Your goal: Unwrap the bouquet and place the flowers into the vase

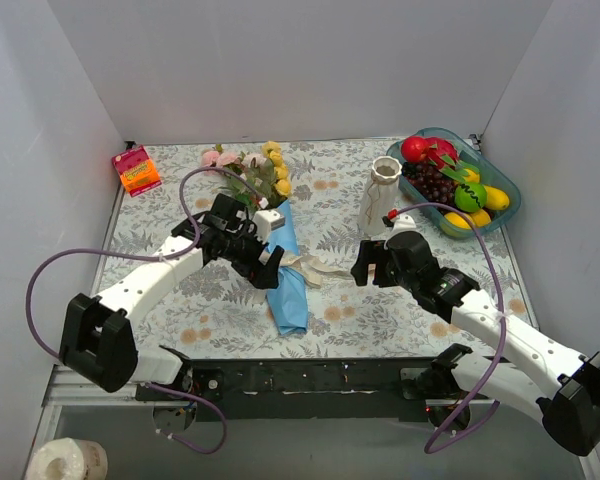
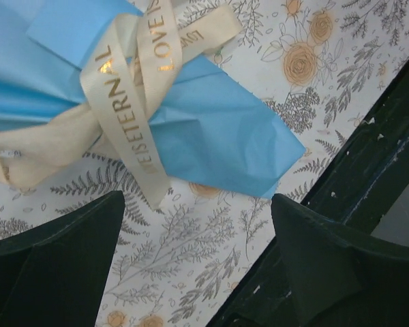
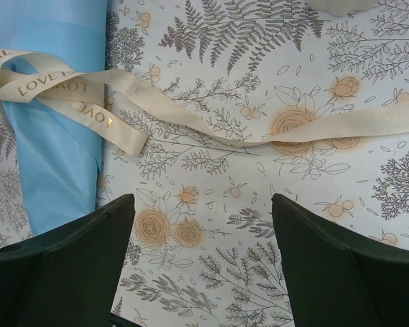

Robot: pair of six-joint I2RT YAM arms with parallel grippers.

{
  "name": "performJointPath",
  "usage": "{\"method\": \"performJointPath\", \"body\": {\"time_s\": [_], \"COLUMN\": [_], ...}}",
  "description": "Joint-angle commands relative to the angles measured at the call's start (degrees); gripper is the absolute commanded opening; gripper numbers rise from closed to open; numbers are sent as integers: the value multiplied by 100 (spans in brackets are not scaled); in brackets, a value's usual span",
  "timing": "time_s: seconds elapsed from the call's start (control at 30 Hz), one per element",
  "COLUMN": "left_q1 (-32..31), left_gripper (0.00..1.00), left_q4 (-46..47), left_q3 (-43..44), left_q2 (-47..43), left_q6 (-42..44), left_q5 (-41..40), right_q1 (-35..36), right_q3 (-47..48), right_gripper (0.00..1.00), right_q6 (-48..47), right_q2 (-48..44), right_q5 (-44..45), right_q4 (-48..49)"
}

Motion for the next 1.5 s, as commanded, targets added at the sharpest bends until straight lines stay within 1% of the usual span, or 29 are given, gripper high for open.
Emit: {"method": "performJointPath", "body": {"time_s": [0.0, 0.07, 0.13, 0.23, 0.33, 0.53, 0.67, 0.7, 0.77, 0.8, 0.87, 1.0, 1.07, 1.17, 1.2, 1.3, 1.4, 1.43, 1.47], "left_q1": [-412, -492, -509, -518, -518, -518, -518, -509, -509, -518, -518, -518, -509, -509, -518, -509, -509, -518, -509], "left_gripper": [86, 83, 79, 74, 72, 65, 52, 46, 38, 33, 28, 24, 17, 0, 0, 0, 0, 0, 0], "left_q4": [856, 1199, 1444, 1700, 1876, 1912, 1938, 1947, 1991, 2017, 2061, 2105, 2114, 2123, 2105, 2105, 2035, 1939, 1868], "left_q3": [108, 266, 381, 521, 513, 373, 127, 65, -67, -93, -137, -111, -102, -41, -6, 47, 231, 362, 450], "left_q2": [364, 585, 900, 1183, 1193, 964, 832, 815, 788, 762, 744, 771, 779, 788, 771, 613, 411, 349, 297], "left_q6": [-142, -186, -204, -248, -222, -283, -204, -161, -125, -116, -108, -116, -108, -125, -125, -125, -169, -169, -169], "left_q5": [-558, -909, -1034, -1315, -1500, -1465, -1605, -1649, -1798, -1816, -1869, -1983, -2018, -2115, -2159, -2203, -2229, -2229, -2212], "right_q1": [26, 35, 35, 35, 44, 44, 35, 44, 53, 53, 53, 53, 53, 61, 61, 61, 70, 70, 79], "right_q3": [-78, -87, -87, -105, -157, -359, -447, -456, -439, -439, -430, -386, -395, -438, -473, -518, -483, -422, -386], "right_gripper": [87, 83, 79, 76, 74, 72, 70, 70, 69, 69, 68, 68, 67, 67, 67, 67, 73, 80, 85], "right_q6": [-76, -76, -85, -85, -85, -76, -94, -103, -129, -155, -182, -217, -226, -270, -287, -436, -656, -744, -823], "right_q2": [-52, -26, -8, -16, -34, -113, -157, -157, -122, -113, -43, 106, 141, 142, 150, 255, 536, 624, 808], "right_q5": [91, 64, 29, -32, -120, -279, -340, -358, -367, -401, -410, -446, -472, -534, -551, -595, -656, -665, -648], "right_q4": [194, 247, 273, 335, 370, 449, 581, 607, 660, 677, 730, 748, 774, 879, 915, 1108, 1310, 1354, 1407]}}
